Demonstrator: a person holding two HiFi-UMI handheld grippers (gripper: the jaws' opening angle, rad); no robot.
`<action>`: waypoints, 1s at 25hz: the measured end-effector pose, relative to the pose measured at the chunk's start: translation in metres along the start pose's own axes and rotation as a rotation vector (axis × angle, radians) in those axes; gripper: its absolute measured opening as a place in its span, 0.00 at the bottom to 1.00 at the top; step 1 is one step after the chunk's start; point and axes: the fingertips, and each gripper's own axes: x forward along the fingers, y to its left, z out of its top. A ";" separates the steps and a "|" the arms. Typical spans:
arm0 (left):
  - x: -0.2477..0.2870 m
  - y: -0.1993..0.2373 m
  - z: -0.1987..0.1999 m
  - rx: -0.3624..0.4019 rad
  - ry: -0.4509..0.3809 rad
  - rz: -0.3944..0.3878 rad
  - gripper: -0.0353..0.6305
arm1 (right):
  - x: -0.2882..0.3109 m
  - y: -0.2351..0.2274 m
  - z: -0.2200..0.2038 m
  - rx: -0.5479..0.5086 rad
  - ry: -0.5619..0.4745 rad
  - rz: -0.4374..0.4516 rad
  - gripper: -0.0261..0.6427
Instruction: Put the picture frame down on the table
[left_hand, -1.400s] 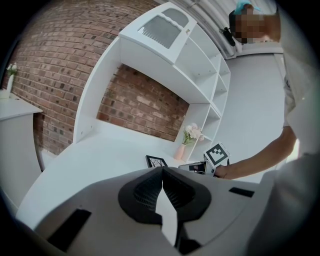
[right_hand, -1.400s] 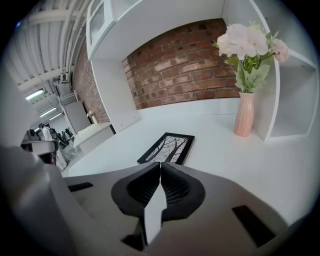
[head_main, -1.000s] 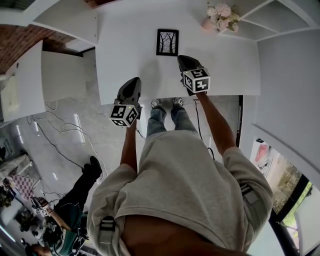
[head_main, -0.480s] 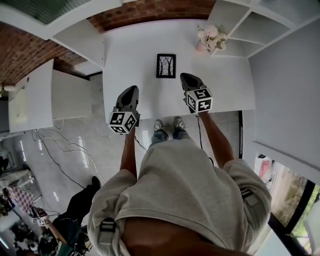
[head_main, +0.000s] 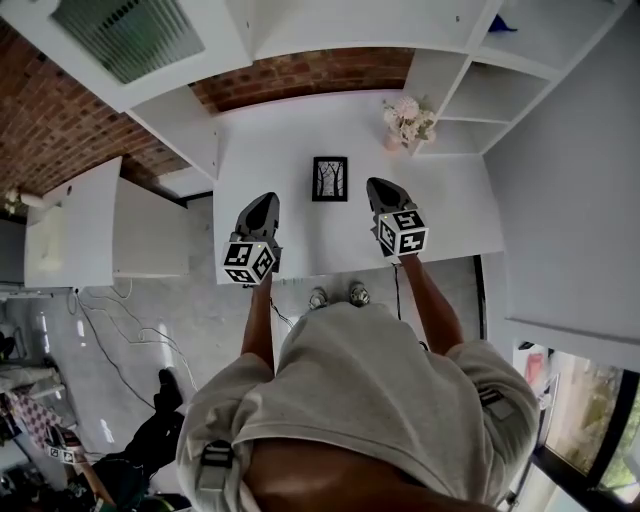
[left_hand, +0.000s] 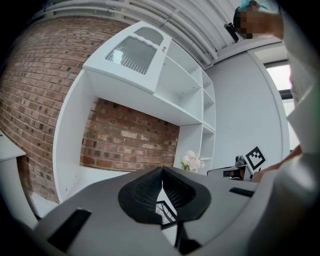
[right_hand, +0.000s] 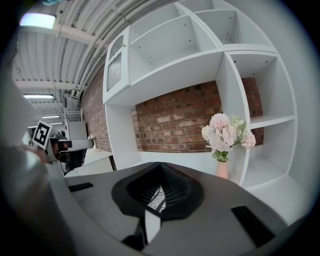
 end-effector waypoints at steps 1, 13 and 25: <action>0.001 -0.001 0.003 0.006 -0.003 -0.002 0.08 | -0.002 -0.002 0.003 -0.001 -0.007 -0.006 0.07; 0.010 -0.010 0.018 0.030 -0.039 -0.007 0.08 | -0.014 -0.017 0.019 -0.011 -0.056 -0.037 0.07; 0.011 -0.021 0.019 0.050 -0.033 -0.007 0.08 | -0.019 -0.026 0.024 0.014 -0.064 -0.051 0.07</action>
